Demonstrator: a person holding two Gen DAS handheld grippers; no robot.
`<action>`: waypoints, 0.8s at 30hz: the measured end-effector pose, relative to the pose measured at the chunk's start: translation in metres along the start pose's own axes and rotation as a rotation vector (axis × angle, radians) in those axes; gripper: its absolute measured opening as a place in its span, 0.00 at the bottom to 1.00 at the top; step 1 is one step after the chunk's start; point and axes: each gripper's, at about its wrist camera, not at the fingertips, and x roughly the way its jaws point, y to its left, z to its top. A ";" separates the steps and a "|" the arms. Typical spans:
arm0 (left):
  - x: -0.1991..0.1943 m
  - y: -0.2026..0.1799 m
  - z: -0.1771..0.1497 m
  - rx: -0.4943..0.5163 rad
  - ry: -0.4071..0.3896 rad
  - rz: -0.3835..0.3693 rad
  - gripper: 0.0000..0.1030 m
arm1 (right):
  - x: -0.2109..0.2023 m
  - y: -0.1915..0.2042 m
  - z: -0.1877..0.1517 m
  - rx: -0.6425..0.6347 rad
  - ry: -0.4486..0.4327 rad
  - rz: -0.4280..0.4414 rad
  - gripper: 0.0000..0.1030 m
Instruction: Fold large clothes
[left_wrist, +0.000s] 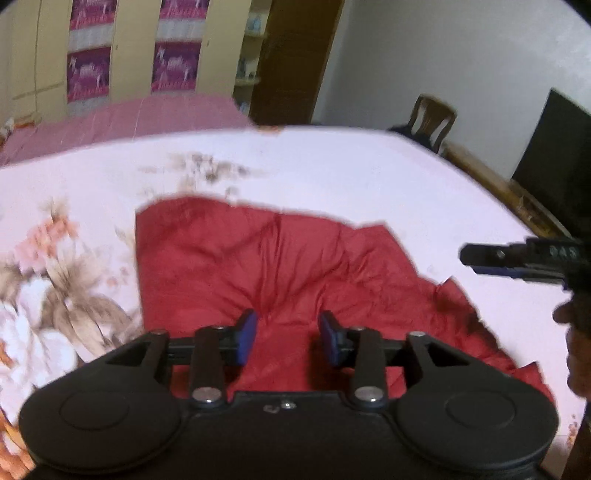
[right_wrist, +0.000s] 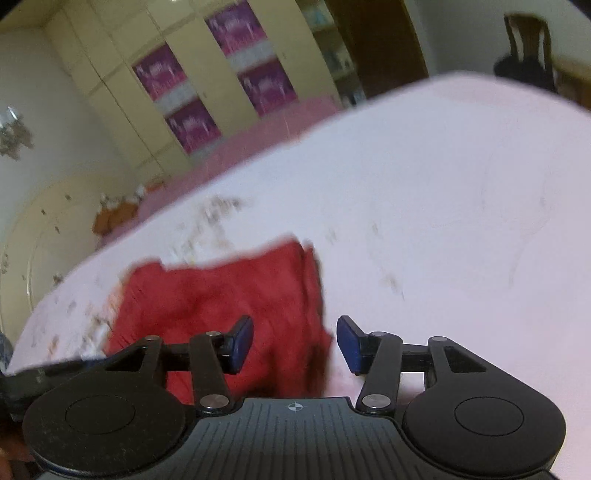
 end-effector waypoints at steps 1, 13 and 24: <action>-0.004 0.005 0.004 0.000 -0.019 0.010 0.41 | -0.001 0.012 0.008 -0.031 -0.004 0.010 0.48; 0.064 0.059 0.052 -0.106 0.058 -0.018 0.42 | 0.105 0.070 0.014 -0.191 0.172 -0.018 0.47; 0.106 0.059 0.050 -0.086 0.149 -0.031 0.42 | 0.131 0.013 -0.001 -0.031 0.197 0.061 0.47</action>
